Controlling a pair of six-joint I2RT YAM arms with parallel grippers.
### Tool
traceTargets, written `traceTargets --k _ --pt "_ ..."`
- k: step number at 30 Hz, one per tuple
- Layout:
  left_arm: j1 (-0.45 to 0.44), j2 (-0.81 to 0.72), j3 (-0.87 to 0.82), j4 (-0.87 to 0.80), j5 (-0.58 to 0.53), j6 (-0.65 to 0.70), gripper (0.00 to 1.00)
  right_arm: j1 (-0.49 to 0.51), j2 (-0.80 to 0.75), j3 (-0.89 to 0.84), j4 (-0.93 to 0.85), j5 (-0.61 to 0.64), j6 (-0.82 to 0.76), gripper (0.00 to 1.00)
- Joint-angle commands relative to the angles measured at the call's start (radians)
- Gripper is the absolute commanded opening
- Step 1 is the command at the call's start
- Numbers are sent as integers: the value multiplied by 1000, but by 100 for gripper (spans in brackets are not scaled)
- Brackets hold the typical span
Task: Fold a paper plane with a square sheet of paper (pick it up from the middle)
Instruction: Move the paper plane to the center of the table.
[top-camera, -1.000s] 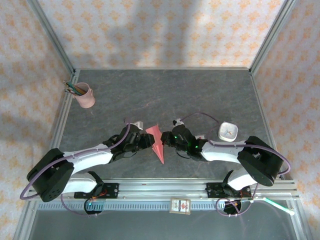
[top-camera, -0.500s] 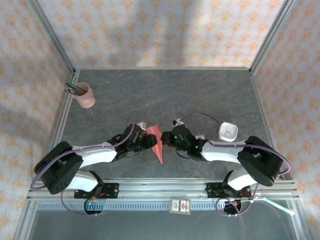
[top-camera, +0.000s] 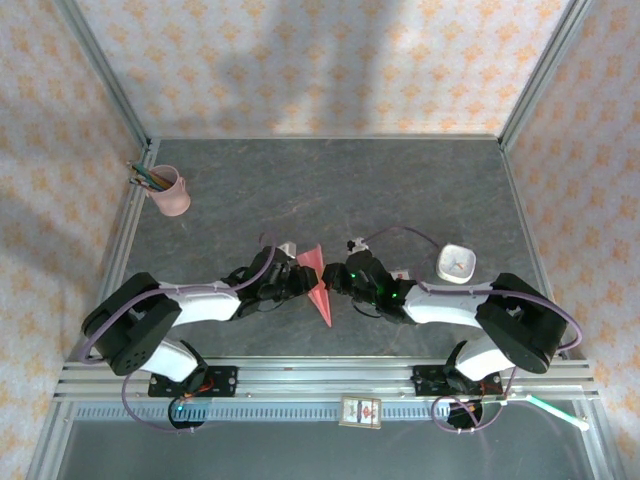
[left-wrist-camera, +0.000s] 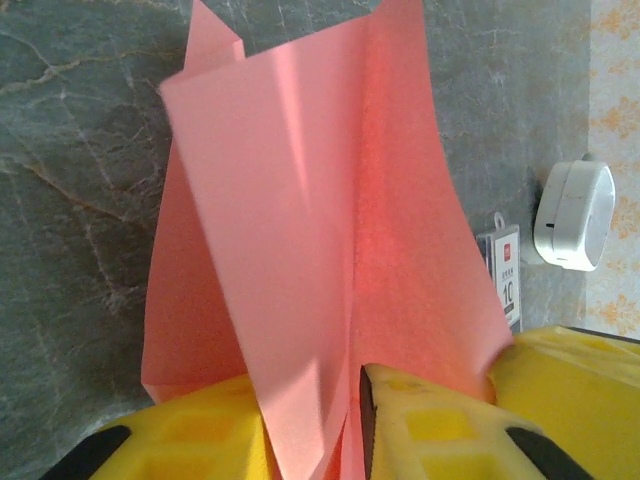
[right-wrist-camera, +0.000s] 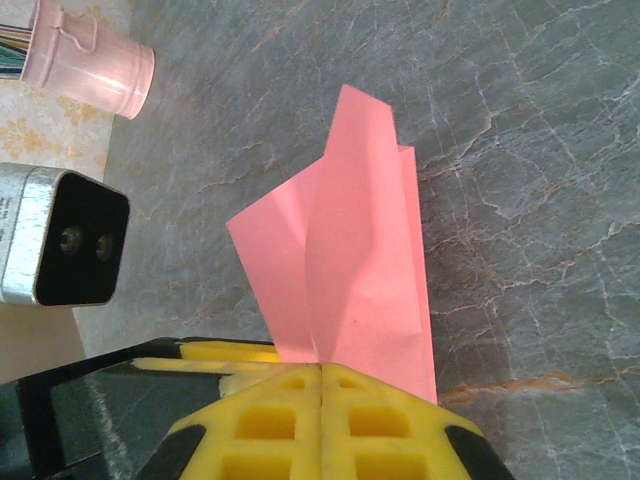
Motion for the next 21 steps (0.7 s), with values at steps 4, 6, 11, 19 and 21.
traceTargets --k 4,6,11,19,21 --pt "4 49 43 71 -1 4 26 -8 -18 -19 46 15 9 0" --pt "6 64 43 90 7 1 27 -7 -15 -22 49 17 10 0" --pt "7 83 53 103 12 4 22 -11 -13 -27 59 18 9 0" --pt "15 56 144 -116 -74 129 1 -35 -39 -19 3 38 -27 12" --pt "19 45 202 -256 -124 198 1 -46 -66 -10 -32 50 -57 20"
